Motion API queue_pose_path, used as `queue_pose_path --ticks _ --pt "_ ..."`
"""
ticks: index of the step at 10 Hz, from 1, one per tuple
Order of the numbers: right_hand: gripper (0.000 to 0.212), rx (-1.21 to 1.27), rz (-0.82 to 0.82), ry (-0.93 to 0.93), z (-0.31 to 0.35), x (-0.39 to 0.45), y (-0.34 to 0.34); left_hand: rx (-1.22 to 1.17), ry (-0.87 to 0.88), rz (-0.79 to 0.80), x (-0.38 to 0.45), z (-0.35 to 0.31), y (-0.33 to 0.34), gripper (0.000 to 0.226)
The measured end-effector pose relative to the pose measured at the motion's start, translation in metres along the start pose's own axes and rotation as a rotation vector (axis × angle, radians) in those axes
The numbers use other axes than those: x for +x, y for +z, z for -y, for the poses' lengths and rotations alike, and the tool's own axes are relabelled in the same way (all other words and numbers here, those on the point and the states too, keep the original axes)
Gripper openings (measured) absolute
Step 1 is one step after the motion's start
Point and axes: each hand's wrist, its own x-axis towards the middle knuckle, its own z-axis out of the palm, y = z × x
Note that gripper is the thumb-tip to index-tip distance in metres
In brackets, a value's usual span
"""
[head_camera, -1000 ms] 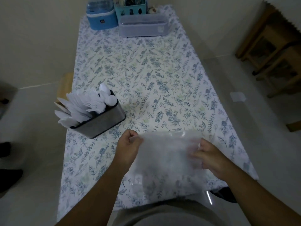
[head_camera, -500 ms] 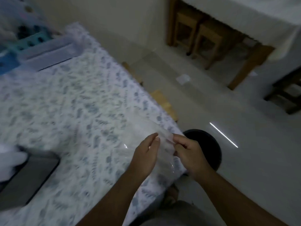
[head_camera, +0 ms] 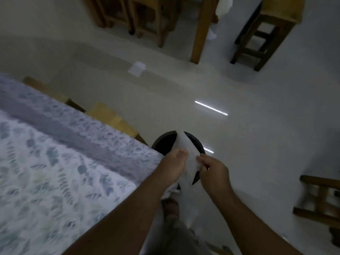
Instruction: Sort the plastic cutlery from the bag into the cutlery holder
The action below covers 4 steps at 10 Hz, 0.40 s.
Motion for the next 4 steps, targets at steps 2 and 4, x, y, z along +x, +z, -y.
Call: queue_pose_path --ticks 2,4 --pt "0.033 -0.109 0.21 0.192 -0.082 0.099 0.082 0.502 -0.133 0.039 0.107 0.039 -0.016 0.058" --pt "0.046 -0.377 0.485 0.153 -0.107 0.153 0.144 0.889 -0.147 0.127 0.141 0.067 -0.021 0.043"
